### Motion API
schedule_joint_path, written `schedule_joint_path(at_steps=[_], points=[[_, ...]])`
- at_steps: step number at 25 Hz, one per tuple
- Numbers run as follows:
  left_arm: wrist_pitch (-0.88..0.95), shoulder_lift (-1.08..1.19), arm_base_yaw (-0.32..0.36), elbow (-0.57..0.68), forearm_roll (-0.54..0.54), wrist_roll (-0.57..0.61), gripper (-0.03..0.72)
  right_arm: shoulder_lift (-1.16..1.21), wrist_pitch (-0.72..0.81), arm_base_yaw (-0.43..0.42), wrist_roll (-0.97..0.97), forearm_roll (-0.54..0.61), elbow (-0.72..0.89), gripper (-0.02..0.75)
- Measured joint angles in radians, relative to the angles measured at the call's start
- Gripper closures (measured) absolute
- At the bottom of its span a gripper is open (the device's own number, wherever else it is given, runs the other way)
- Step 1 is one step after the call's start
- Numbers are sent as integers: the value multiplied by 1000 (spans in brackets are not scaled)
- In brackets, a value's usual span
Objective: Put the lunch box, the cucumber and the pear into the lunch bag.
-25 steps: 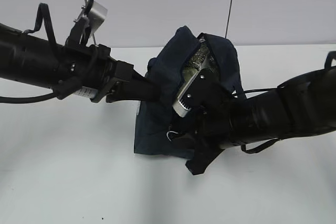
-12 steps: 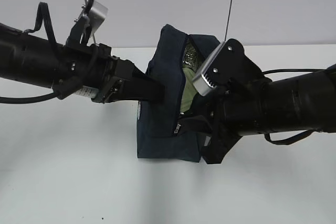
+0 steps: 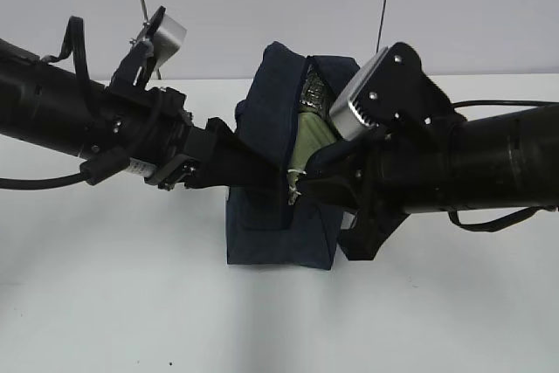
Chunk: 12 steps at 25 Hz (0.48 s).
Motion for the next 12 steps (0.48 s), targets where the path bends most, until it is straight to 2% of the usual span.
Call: schedule_joint_path(at_steps=[9,12], points=[[-19,0,0,0,-1,0,234,-117,-4,0,12,3,4,732],[-20,2,-1,0,-13,0,271,-123,-2,0,12,8,4,732]])
